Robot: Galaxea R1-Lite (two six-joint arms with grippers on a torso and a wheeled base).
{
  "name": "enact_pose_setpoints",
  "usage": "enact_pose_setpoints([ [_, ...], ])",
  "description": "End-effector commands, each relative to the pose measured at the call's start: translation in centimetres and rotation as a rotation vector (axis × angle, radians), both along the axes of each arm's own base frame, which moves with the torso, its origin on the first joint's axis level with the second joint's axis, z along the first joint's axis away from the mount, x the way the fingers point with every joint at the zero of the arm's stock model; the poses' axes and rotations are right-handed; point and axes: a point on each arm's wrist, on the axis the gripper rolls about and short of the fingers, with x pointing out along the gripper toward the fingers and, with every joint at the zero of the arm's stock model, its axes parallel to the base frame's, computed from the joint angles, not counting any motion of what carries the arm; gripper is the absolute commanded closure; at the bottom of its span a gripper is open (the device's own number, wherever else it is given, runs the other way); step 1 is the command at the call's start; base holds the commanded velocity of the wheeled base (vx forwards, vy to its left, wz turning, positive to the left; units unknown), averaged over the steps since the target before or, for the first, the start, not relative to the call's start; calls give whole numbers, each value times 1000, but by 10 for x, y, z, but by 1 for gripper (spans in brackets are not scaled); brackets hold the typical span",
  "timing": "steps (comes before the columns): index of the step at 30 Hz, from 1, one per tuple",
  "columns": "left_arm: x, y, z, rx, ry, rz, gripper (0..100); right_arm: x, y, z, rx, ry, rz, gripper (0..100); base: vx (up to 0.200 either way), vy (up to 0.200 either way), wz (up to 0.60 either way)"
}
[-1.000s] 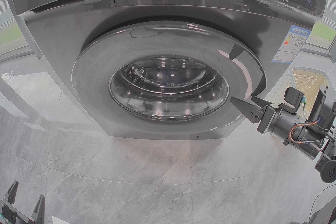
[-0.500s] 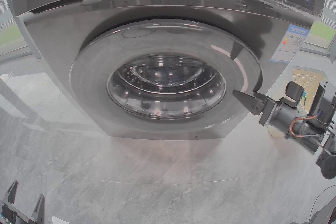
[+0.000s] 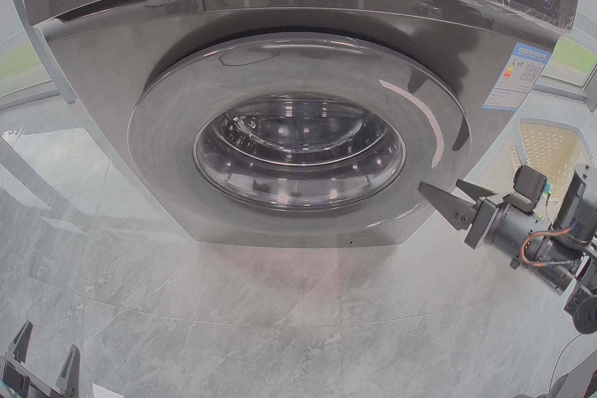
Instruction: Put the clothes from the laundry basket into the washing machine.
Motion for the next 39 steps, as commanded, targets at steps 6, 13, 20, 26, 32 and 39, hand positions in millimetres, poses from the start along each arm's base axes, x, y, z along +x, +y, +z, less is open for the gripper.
enact_pose_setpoints([
  [6,1,0,-5,0,8,0,0,-61,-23,-21,-143,-27,80,0,0,0,0],
  [13,0,0,-5,-3,6,2,0,-108,-60,-29,-142,-100,41,0,0,0,0],
  [20,0,0,-5,-2,6,2,0,-153,-101,-35,-172,-150,-179,0,0,0,0],
  [26,0,0,-5,-2,6,0,0,-195,-115,-61,-213,-179,-285,0,0,0,0],
  [32,0,0,-5,-2,6,-1,0,-213,-115,-82,-227,-180,-330,0,0,0,0],
  [39,0,0,-5,-6,6,0,0,-218,-115,-97,-251,-122,-446,0,0,0,0],
])
